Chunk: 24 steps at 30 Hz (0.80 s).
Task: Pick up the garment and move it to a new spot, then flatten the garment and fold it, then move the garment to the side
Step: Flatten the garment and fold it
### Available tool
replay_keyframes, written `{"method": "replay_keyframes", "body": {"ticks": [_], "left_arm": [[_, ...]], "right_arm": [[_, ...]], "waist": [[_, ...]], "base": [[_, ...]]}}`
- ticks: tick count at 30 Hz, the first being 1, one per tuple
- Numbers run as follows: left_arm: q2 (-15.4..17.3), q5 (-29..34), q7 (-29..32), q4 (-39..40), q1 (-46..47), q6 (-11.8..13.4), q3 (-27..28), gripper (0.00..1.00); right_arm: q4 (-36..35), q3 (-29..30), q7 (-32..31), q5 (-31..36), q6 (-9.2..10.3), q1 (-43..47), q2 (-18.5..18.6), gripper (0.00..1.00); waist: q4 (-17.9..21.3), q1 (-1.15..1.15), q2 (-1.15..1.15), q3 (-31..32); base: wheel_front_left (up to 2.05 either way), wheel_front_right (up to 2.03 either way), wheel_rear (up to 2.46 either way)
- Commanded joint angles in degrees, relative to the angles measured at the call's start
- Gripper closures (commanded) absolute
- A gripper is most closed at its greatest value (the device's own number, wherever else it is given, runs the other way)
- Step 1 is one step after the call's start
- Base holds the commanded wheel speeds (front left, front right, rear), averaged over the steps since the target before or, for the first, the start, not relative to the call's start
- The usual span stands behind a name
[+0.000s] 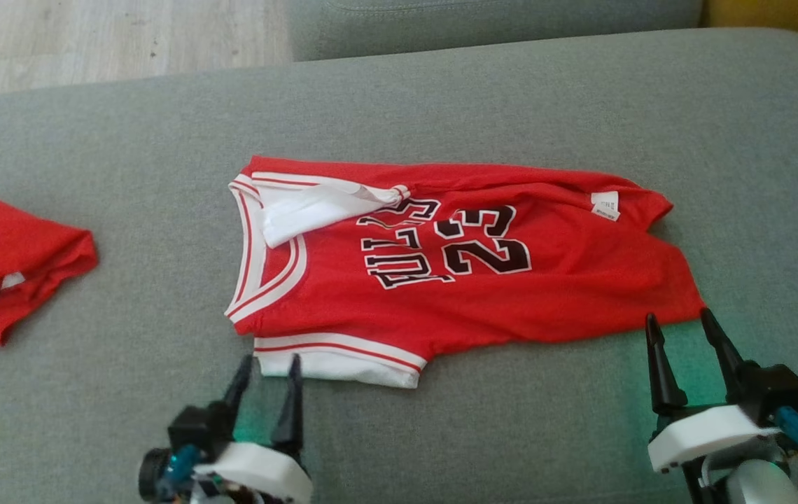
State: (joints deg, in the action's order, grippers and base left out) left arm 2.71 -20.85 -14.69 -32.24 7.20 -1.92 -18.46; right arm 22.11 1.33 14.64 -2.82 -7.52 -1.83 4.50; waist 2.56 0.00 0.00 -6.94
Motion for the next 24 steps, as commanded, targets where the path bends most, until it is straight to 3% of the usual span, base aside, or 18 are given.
{"method": "replay_keyframes", "body": {"ticks": [1,5,12,13,14,15,24], "left_arm": [[0.17,-0.36,-0.3,1.22,2.44,0.46,2.38,0.0],[0.17,-0.89,-0.3,0.24,4.63,0.03,5.41,0.0],[0.17,-1.97,-0.3,-4.43,9.23,-3.47,6.79,0.0],[0.17,-1.63,-0.3,-4.23,9.75,-3.79,6.85,0.05],[0.17,-1.01,-0.3,-3.71,10.2,-4.05,6.93,0.43],[0.17,-0.04,-0.3,-2.62,10.62,-4.26,7.1,1.0],[0.17,5.95,-0.3,11.03,11.06,-5.09,6.39,1.0]], "right_arm": [[-1.44,-1.38,0.36,-0.48,0.03,-2.19,1.01,0.0],[-1.39,-1.93,0.36,-0.75,0.03,-2.88,1.06,0.0],[-1.27,-2.72,0.36,-1.41,0.03,-3.9,0.59,0.0],[-1.3,-2.71,0.36,-1.47,0.03,-3.94,0.53,0.0],[-1.26,-2.66,0.36,-1.56,0.03,-3.94,0.47,0.0],[-1.19,-2.57,0.36,-1.69,0.03,-3.95,0.42,0.0],[-0.51,-0.8,0.36,-2.87,0.03,-3.71,-0.33,0.0]], "waist": [[0.19,0.0,0.0,-0.22],[1.11,0.0,0.0,-1.31],[2.43,0.0,0.0,-2.92],[2.47,0.0,0.0,-3.07],[2.47,0.0,0.0,-3.21],[2.42,0.0,0.0,-3.33],[-0.21,0.0,0.0,-3.01]], "base": [[0.0,0.0,0.0],[0.0,0.0,0.0],[0.0,0.0,0.0],[0.0,0.0,0.0],[0.0,0.0,0.0],[0.0,0.0,0.0],[0.0,0.0,0.0]]}}
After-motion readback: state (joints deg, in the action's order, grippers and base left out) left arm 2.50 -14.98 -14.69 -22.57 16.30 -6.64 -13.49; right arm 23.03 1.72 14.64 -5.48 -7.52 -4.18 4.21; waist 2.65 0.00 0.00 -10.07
